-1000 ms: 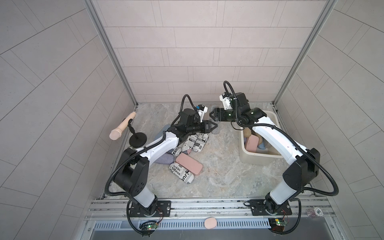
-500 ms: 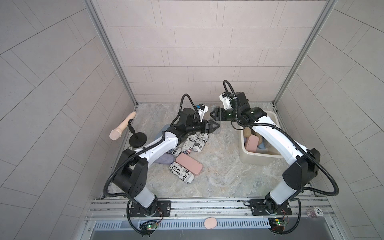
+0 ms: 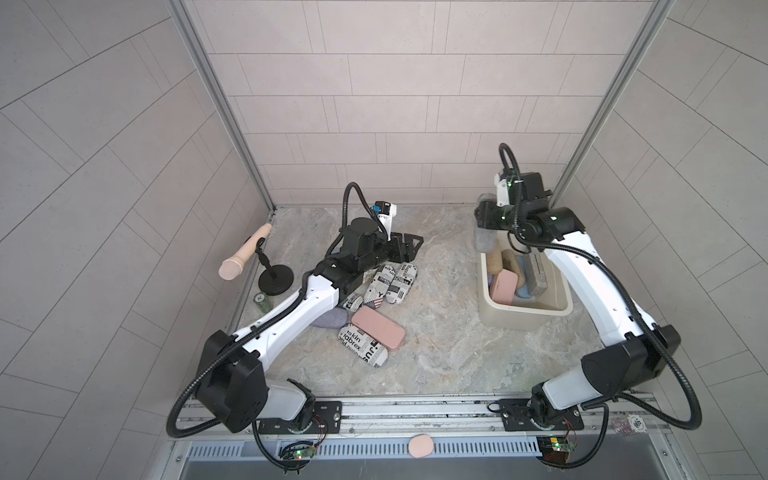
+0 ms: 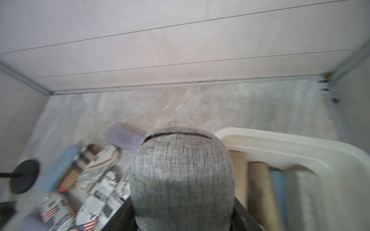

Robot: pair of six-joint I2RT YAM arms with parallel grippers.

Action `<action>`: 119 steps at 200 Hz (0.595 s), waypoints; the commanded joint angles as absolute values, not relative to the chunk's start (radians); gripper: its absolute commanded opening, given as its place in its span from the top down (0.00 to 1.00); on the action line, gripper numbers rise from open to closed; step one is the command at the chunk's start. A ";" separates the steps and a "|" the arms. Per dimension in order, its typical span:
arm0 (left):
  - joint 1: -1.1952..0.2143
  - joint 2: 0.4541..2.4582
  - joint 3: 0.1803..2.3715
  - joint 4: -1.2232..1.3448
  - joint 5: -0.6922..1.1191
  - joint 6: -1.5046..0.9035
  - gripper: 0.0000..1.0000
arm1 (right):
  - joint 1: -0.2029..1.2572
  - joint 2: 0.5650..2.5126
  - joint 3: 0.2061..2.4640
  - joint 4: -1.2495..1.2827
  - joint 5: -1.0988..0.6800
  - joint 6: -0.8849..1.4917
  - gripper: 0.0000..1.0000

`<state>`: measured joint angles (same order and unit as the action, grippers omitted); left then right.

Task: Put the glasses cases into the storage boxes
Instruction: Pick up the glasses case, then place the glasses case in the storage box.

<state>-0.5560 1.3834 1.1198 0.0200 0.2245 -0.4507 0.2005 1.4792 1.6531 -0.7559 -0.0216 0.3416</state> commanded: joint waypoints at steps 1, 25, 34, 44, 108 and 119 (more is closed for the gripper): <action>-0.556 1.365 1.164 -0.145 -0.058 -0.402 0.21 | 0.105 1.421 1.586 -0.866 0.144 0.263 0.41; -0.555 1.353 1.143 -0.114 -0.048 -0.415 0.22 | -0.004 1.426 1.479 -0.848 0.103 0.264 0.40; -0.555 1.356 1.141 -0.112 -0.043 -0.417 0.22 | -0.038 1.433 1.440 -0.825 0.063 0.278 0.40; -0.554 1.358 1.149 -0.120 -0.041 -0.419 0.22 | -0.043 1.448 1.418 -0.817 0.077 0.265 0.40; -0.554 1.362 1.162 -0.141 -0.036 -0.419 0.22 | -0.050 1.735 1.582 -0.943 0.196 0.238 0.39; -0.554 1.364 1.163 -0.143 -0.030 -0.421 0.22 | -0.050 1.777 1.605 -0.957 0.199 0.232 0.38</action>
<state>-0.5526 1.3800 1.1301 -0.1307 -0.0200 -0.4255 -0.0467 1.7073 1.5444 -0.8886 0.1326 0.2596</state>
